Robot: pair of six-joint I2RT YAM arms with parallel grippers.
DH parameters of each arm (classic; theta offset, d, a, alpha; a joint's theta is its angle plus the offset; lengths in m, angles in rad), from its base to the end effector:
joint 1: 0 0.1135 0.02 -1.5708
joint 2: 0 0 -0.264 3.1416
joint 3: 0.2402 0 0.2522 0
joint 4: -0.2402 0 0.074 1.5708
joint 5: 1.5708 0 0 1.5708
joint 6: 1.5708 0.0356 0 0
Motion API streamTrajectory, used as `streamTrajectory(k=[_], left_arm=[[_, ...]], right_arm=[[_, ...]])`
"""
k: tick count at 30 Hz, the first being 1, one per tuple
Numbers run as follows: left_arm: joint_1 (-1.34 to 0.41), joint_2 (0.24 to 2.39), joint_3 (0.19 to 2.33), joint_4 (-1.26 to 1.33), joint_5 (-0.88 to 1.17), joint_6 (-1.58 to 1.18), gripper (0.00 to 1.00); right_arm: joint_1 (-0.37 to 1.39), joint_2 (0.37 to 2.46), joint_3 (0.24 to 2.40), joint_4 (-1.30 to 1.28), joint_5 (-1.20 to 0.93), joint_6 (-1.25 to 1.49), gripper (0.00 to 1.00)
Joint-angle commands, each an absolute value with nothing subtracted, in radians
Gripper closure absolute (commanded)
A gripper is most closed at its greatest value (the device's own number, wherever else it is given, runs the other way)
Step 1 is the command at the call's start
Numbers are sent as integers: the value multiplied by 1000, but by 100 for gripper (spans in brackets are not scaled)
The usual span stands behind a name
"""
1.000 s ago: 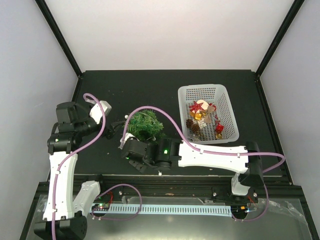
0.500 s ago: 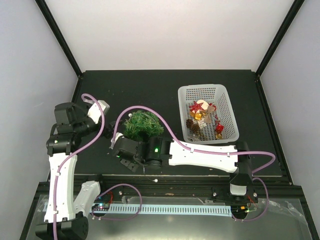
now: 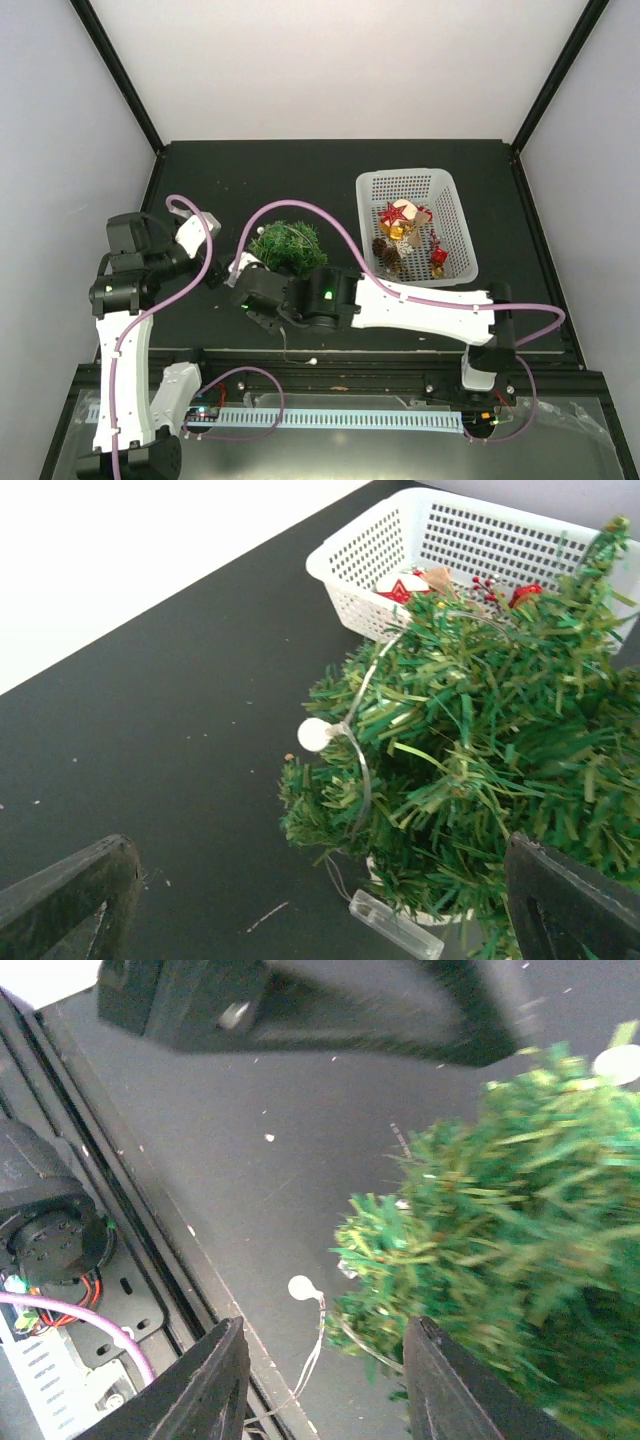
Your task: Decorate the small christmas tree
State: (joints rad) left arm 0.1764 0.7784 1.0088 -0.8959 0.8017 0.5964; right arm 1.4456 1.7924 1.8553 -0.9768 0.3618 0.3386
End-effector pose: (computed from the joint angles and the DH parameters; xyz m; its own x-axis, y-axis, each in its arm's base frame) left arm 0.1369 -0.0016 0.3522 -0.2589 0.3506 -0.9000 0.7008 0.7094 0.0747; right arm 0.0605 0.3797 0.3614 -0.3925 -0.6310 -0.6691 -0.8169 0.5734 -0.0615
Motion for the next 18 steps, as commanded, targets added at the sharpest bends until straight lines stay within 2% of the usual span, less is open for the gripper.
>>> streamTrajectory(k=[1, 6, 13, 18], left_arm=[[196, 764, 1055, -1022, 884, 713, 1], [198, 735, 1046, -1091, 901, 765, 1], [198, 687, 1048, -1080, 847, 701, 1], [199, 651, 1043, -989, 826, 527, 1]], right_arm=[[1442, 1651, 1823, -950, 467, 348, 55], [1440, 1508, 1698, -910, 535, 393, 55], [1444, 1375, 1392, -879, 393, 523, 55], [1473, 1204, 1010, -552, 191, 644, 55]])
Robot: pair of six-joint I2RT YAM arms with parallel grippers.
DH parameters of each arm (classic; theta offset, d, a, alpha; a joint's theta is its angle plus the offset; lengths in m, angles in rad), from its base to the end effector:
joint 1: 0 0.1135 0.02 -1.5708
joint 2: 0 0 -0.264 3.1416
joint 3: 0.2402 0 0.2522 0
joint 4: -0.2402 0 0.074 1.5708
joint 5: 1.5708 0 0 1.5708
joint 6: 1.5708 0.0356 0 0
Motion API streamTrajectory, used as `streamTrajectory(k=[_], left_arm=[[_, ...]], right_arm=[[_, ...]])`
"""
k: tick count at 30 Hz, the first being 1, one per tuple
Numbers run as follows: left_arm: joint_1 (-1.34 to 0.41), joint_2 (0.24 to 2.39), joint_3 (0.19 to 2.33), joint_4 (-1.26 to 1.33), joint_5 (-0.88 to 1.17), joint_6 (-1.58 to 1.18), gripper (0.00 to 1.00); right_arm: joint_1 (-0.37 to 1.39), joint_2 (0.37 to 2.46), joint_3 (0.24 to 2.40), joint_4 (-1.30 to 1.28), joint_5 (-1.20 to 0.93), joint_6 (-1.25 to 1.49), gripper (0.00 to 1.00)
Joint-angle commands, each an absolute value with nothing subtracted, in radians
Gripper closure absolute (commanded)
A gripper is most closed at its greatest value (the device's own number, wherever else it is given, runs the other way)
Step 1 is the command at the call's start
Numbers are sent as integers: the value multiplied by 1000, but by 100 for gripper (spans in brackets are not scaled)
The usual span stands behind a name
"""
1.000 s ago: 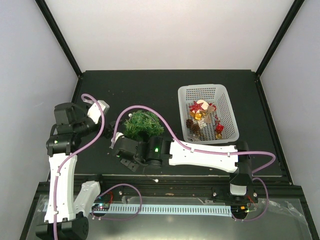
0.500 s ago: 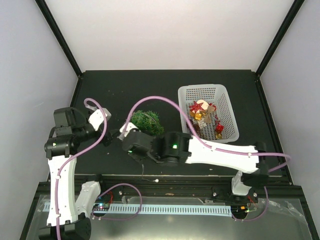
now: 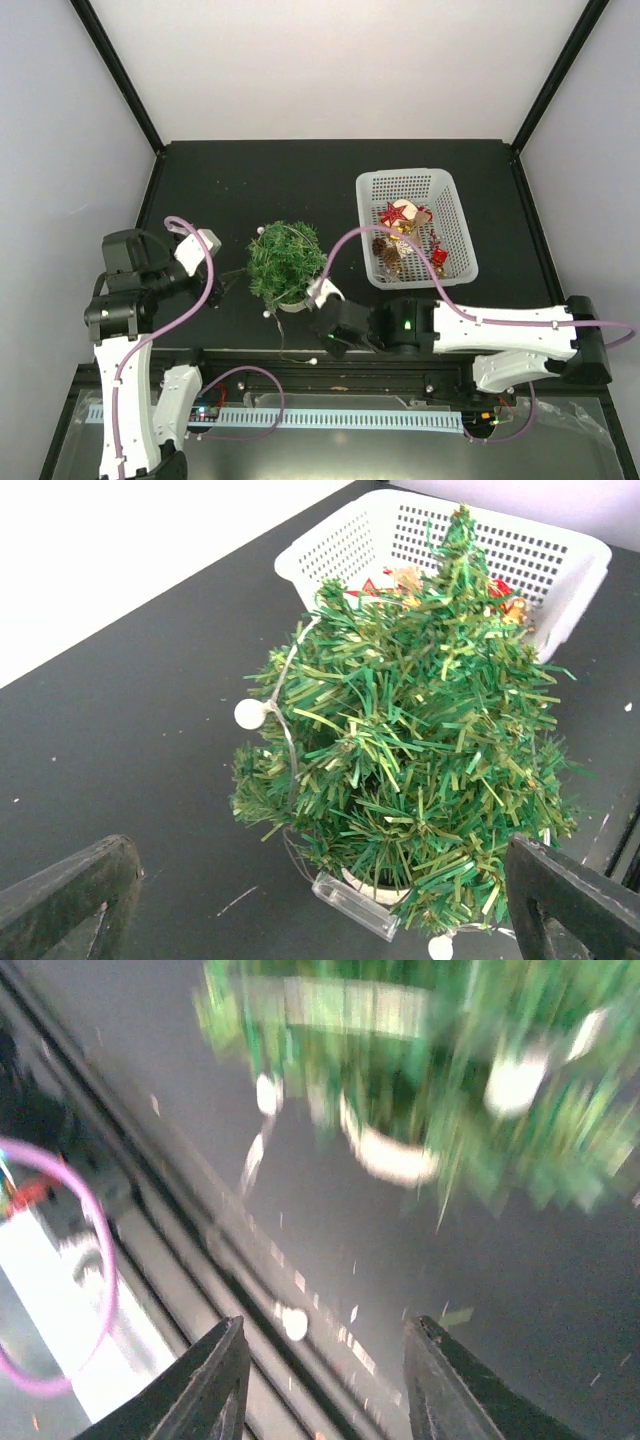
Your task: Decorate the small christmas tree
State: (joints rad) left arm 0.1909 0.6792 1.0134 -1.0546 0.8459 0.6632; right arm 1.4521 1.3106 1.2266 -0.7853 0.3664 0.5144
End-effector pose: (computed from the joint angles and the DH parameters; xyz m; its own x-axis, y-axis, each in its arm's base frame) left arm 0.1029 -0.0073 0.3520 -0.2478 0.3679 -0.8963 0.7349 0.6742 0.0735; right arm 0.0447 0.2670 0.3259 -0.5214 -0.4930 -0.6965 -0.7387 0.6693 0.0793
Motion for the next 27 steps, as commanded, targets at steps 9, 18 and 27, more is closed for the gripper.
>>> streamTrajectory(k=[9, 18, 27], left_arm=[[202, 536, 1035, -852, 738, 255, 1], [201, 441, 1030, -868, 755, 192, 1], [202, 341, 1011, -892, 743, 175, 1]], right_arm=[[1538, 1293, 846, -281, 158, 684, 50], [1537, 1487, 866, -125, 178, 686, 45], [1469, 1598, 896, -52, 78, 741, 45]])
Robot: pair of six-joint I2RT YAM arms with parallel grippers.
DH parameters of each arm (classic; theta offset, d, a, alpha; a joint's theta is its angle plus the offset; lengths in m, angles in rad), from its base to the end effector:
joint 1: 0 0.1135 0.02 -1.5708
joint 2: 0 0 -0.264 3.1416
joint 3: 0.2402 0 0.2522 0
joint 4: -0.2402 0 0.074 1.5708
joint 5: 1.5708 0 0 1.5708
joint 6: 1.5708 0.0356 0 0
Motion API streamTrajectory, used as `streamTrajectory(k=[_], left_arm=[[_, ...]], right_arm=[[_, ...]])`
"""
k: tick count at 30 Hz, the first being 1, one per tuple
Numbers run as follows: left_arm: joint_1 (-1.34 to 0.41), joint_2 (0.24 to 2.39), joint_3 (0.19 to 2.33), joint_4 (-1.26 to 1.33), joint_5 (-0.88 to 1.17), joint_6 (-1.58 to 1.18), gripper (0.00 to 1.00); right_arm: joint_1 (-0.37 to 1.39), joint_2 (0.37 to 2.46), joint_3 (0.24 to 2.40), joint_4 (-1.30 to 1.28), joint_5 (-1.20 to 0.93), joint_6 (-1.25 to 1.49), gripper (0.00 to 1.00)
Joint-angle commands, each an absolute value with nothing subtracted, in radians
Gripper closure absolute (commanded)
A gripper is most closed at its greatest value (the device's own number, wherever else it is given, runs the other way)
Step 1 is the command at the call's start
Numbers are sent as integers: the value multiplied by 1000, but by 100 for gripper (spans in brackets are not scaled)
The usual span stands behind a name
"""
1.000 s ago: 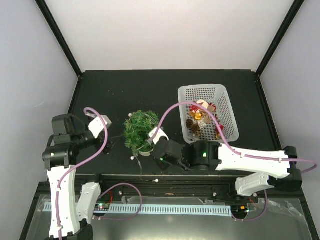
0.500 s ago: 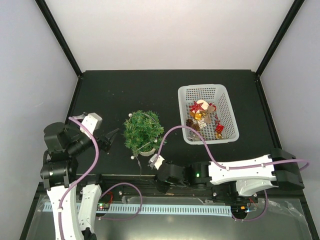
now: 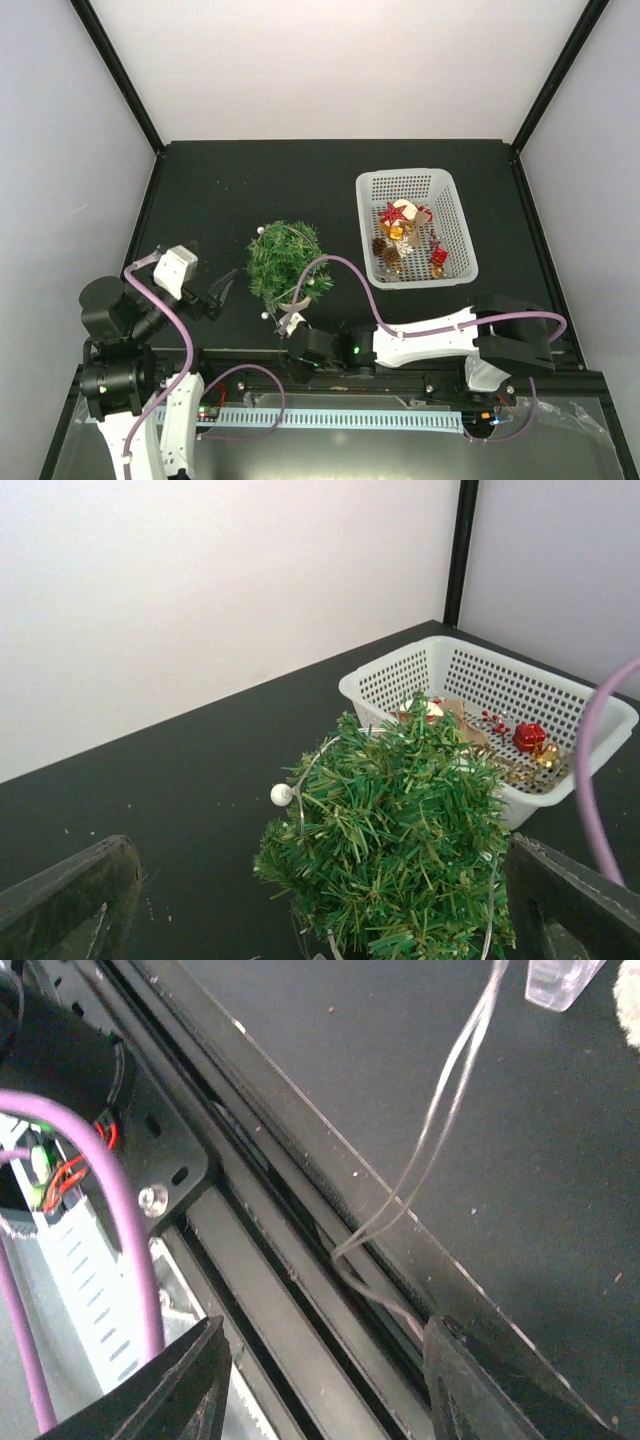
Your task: Decorate the small christmas tree
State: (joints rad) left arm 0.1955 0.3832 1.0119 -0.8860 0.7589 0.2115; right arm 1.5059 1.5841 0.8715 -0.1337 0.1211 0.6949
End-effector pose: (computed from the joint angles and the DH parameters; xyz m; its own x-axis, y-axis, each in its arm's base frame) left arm 0.0386 -0.0173 0.3794 -0.1366 0.1282 -0.9823 0.5528 0.8327 0.0318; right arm 0.0251 0.3196 0.1808 -0.6683 -0.4816 -0.5670 -0.7258 0.5893 0.3549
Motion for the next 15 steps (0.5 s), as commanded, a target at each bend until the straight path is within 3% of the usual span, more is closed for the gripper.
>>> streamTrajectory(k=[1, 10, 15], left_arm=[[203, 334, 1012, -893, 743, 173, 1], [204, 319, 1014, -896, 744, 170, 1], [206, 317, 1012, -893, 748, 169, 1]], right_arm=[[1463, 1605, 896, -38, 72, 747, 45], [1444, 1726, 989, -20, 22, 756, 47], [1438, 1763, 1014, -22, 12, 766, 71]])
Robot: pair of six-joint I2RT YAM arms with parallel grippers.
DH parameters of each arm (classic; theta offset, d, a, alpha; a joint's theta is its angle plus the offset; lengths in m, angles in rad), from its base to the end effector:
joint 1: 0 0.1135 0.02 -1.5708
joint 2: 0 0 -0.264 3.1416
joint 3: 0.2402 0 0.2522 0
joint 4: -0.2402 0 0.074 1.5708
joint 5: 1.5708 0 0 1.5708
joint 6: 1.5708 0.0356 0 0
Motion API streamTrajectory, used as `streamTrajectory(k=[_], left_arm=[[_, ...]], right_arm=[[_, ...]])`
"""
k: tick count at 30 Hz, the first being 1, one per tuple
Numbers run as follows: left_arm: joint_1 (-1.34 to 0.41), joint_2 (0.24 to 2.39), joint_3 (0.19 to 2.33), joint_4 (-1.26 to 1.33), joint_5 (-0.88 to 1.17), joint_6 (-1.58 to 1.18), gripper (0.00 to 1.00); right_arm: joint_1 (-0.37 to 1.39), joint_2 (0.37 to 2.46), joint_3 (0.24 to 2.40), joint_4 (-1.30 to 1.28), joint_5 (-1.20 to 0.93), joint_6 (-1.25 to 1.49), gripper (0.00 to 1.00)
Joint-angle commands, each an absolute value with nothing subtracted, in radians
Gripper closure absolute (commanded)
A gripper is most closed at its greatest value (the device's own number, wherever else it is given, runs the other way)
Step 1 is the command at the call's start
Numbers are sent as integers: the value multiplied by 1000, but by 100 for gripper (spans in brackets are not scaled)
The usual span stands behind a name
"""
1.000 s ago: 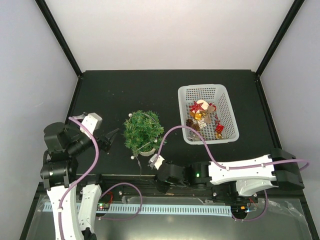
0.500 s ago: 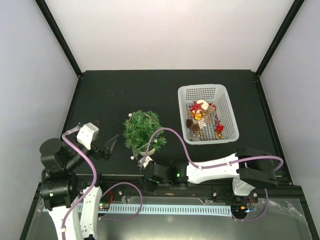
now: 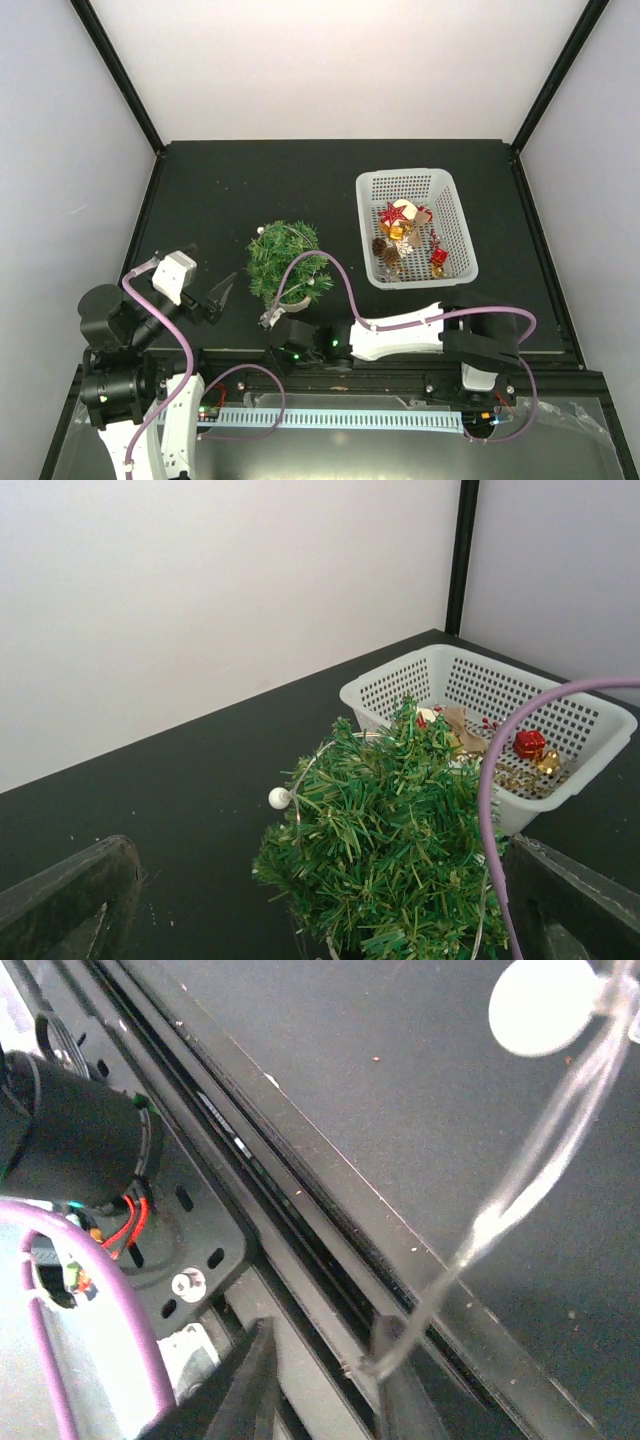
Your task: Decorate the small christmas tree
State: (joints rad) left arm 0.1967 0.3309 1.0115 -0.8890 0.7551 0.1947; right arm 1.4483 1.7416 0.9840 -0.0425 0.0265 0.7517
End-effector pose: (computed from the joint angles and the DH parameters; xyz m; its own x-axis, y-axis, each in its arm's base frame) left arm 0.0251 -0.0199 0.3794 -0.0994 0.1239 -0.9873 0.5448 0.8371 0.0502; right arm 0.0450 0.3576 0.1703 -0.7400 -0.4242 -0.5219 -0.6633 0.5889 0.4618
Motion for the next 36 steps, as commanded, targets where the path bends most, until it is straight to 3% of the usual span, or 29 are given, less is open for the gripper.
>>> streamTrajectory(k=[1, 5, 21, 30, 36], left_arm=[[207, 318, 1011, -892, 749, 169, 1], [209, 318, 1009, -887, 749, 167, 1], [210, 316, 1010, -888, 764, 186, 1], [211, 352, 1063, -1034, 977, 374, 1], [209, 453, 1145, -1262, 1090, 609, 2]], right_arm=[[1438, 1764, 1014, -22, 12, 768, 78], [1436, 1758, 1009, -23, 20, 776, 98], [1486, 1426, 1033, -261, 121, 664, 99], [1486, 1346, 1144, -383, 145, 583, 99], [1484, 1327, 1182, -402, 198, 568, 99]])
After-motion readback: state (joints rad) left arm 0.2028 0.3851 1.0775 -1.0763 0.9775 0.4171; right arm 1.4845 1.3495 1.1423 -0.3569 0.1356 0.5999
